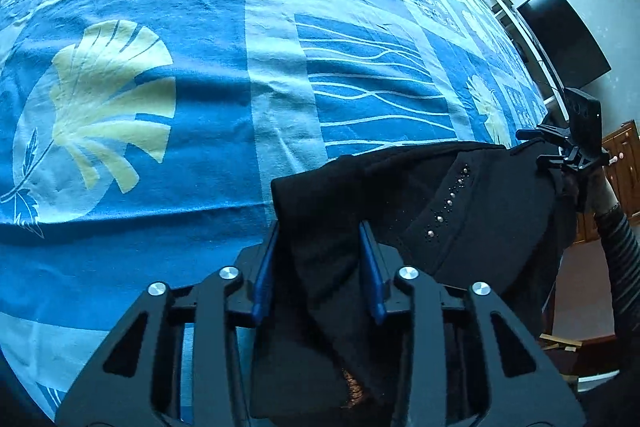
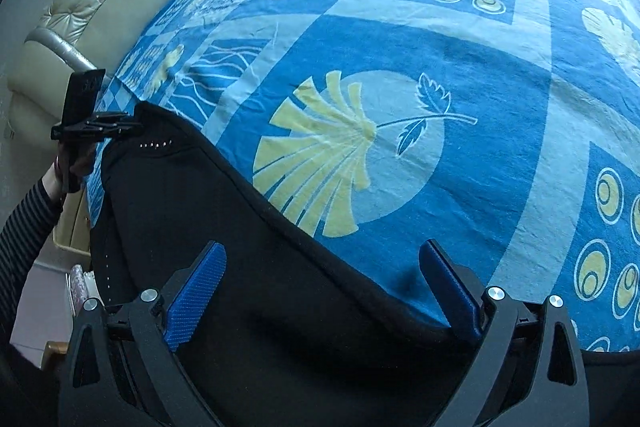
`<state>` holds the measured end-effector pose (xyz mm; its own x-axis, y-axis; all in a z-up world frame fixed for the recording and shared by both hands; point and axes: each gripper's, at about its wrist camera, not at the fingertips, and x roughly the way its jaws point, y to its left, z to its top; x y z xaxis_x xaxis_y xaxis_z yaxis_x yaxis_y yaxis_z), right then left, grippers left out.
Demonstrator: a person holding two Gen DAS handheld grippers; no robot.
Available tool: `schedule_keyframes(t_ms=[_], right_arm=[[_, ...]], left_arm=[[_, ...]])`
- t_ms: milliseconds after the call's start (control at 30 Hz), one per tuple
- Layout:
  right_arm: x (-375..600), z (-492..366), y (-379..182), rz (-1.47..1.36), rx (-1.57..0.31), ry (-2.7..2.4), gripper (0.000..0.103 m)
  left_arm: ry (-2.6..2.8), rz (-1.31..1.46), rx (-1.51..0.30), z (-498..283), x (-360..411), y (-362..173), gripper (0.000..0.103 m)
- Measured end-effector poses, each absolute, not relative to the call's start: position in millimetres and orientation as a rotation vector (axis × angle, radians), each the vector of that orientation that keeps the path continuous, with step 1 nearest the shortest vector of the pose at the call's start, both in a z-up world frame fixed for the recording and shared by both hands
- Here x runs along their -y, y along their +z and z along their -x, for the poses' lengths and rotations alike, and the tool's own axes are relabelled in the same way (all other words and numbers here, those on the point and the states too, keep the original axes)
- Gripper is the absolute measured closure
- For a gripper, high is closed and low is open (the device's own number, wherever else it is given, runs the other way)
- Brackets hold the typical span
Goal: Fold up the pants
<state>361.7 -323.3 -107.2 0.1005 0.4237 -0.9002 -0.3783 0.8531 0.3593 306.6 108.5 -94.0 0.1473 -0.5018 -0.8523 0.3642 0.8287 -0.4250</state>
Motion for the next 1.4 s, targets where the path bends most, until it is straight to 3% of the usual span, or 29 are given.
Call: schedule_keyframes(t_ms=[67, 100, 267, 467, 600, 967, 1133, 1267, 1400], right_arm=[[317.1, -359.4, -111.6, -0.039, -1.404, 0.628, 0.083], [311.7, -357.2, -112.3, -0.015, -1.415, 0.64, 0.088], [301.2, -348.8, -85.6, 0.105, -1.322, 0.557, 0.095], [298.0, -299.1, -22.3, 0.202, -1.03, 0.431, 0.095], [286.8, -248.1, -11.2, 0.285, -0.938, 0.39, 0.095], [252.4, -135.0, -58.8, 0.469, -0.849, 0.327, 0.095], [248.3, -111.3, -82.8, 0.511, -0.866, 0.305, 0.093], [249.8, -100.8, -87.8, 0.476, -0.874, 0.267, 0.083], [264.2, -86.3, -73.5, 0.303, -0.911, 0.271, 0.047]], left_arm=[[-0.625, 0.111, -1.265, -304.3, -102.0, -90.4, 0.081], [-0.628, 0.114, -1.265, -303.5, -98.8, -89.3, 0.09], [-0.602, 0.122, -1.193, -302.9, -93.8, -61.2, 0.092], [-0.623, 0.223, -1.042, -277.2, -110.6, -11.1, 0.093], [-0.628, 0.229, -1.0, -230.6, -116.7, 1.3, 0.093], [-0.573, 0.255, -1.005, -127.6, -134.0, -28.2, 0.091], [-0.512, 0.307, -1.053, -103.1, -148.0, -57.6, 0.078], [-0.448, 0.361, -1.133, -84.6, -159.5, -82.3, 0.062], [-0.439, 0.527, -1.127, -64.7, -179.5, -82.5, 0.058]])
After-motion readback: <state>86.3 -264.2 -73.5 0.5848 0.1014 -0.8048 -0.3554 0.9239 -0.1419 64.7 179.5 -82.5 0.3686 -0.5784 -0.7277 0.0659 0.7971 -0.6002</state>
